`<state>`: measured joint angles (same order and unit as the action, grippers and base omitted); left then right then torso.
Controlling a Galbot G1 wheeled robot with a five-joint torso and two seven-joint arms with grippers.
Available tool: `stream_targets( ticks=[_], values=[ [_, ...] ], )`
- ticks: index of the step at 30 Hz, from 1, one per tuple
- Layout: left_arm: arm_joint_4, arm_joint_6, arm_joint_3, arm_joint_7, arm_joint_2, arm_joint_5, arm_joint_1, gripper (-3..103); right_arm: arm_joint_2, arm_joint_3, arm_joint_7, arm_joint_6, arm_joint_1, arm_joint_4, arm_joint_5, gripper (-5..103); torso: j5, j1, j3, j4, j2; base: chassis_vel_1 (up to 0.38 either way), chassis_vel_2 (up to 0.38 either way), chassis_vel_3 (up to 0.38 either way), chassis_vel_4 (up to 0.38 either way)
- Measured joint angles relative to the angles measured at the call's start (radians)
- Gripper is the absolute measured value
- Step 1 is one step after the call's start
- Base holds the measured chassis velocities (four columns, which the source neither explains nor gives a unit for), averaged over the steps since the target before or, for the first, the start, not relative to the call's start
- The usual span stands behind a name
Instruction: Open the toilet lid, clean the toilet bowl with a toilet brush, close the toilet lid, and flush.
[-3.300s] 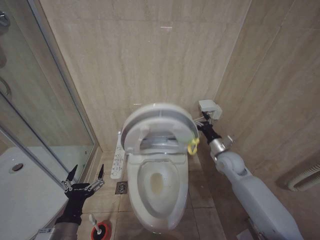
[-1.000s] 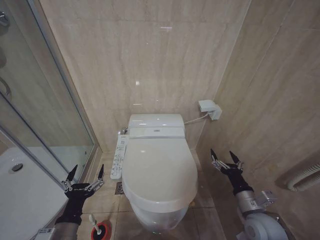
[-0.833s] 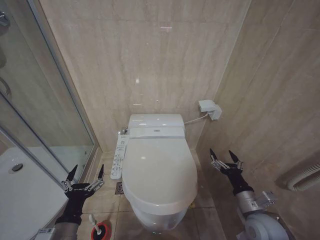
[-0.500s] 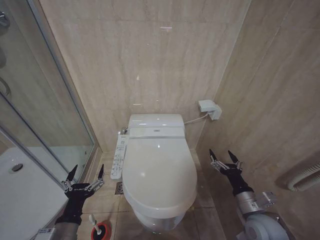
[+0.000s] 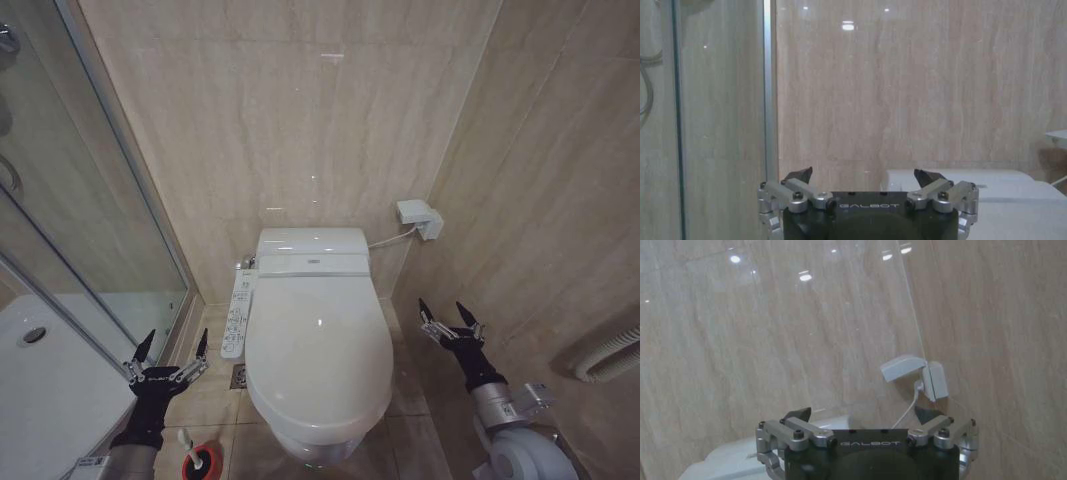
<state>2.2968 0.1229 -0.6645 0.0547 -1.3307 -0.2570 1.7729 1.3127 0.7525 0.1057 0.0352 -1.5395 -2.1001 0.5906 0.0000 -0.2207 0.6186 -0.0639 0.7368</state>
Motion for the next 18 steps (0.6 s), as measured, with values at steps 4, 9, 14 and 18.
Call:
stream_targets(
  ticks=[4,9,14,18],
  values=[
    [0.0,0.0,0.0,0.0,0.0,0.0,0.0,99,0.0,0.0,0.0,0.0,0.0,0.0,0.0,100,0.0,0.0,0.0,0.0,0.0,0.0,0.0,0.0,0.0],
    [0.0,0.0,0.0,0.0,0.0,0.0,0.0,99,0.0,0.0,-0.001,0.0,0.0,0.0,0.0,100,0.0,0.0,0.0,0.0,0.0,0.0,0.0,0.0,0.0],
    [0.0,0.0,0.0,0.0,0.0,0.0,0.0,99,0.0,0.0,-0.001,0.0,0.0,0.0,0.0,100,0.0,0.0,0.0,0.0,0.0,0.0,0.0,0.0,0.0],
    [0.0,0.0,0.0,0.0,0.0,0.0,0.0,99,0.0,0.0,-0.001,0.0,0.0,0.0,0.0,100,0.0,0.0,0.0,0.0,0.0,0.0,0.0,0.0,0.0]
  ],
)
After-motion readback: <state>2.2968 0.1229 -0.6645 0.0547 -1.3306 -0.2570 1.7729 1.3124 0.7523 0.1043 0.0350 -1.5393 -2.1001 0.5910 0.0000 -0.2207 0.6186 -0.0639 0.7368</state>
